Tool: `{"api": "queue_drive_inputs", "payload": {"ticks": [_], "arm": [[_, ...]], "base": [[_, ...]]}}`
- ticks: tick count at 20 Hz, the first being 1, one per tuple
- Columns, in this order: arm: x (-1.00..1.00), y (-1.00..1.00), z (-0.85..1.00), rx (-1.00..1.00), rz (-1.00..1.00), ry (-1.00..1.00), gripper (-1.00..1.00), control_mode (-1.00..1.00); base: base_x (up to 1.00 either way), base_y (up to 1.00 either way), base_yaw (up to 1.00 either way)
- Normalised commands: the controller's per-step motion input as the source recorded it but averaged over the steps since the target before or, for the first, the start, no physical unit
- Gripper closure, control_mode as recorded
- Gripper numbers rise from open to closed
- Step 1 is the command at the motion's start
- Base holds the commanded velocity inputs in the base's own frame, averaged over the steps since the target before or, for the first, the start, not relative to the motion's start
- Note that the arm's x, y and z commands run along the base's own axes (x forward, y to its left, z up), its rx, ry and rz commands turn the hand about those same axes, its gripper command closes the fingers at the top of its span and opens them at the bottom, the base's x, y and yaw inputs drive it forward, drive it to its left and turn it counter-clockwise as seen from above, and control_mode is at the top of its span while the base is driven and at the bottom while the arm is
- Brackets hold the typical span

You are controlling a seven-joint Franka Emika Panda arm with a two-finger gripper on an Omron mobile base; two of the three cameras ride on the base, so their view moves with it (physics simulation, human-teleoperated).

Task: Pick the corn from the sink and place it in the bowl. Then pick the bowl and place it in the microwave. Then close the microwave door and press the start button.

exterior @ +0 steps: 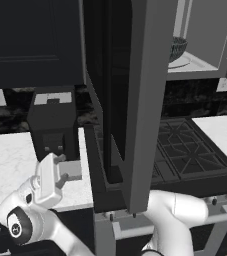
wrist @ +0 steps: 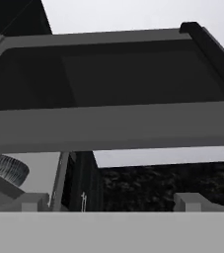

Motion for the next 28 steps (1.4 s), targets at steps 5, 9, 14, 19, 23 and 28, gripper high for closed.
{"api": "queue_drive_inputs", "payload": {"ticks": [5,9,14,19,23,28], "arm": [[-0.13,-0.25,0.40,0.04,0.00,-0.06,-1.00,-1.00],[-0.40,-0.44,0.49,0.02,0.00,-0.08,-1.00,-1.00],[-0.60,-0.53,0.50,0.00,0.00,-0.10,-1.00,-1.00],[-0.60,-0.67,0.37,0.00,0.00,-0.10,-1.00,-1.00],[-0.39,-0.91,0.25,0.00,0.08,-0.04,-1.00,-1.00],[-0.22,-0.88,0.44,0.00,0.14,-0.01,-1.00,-1.00]], "base": [[0.00,0.00,0.00],[0.00,0.00,0.00],[0.00,0.00,0.00],[0.00,0.00,0.00],[0.00,0.00,0.00],[0.00,0.00,0.00]]}}
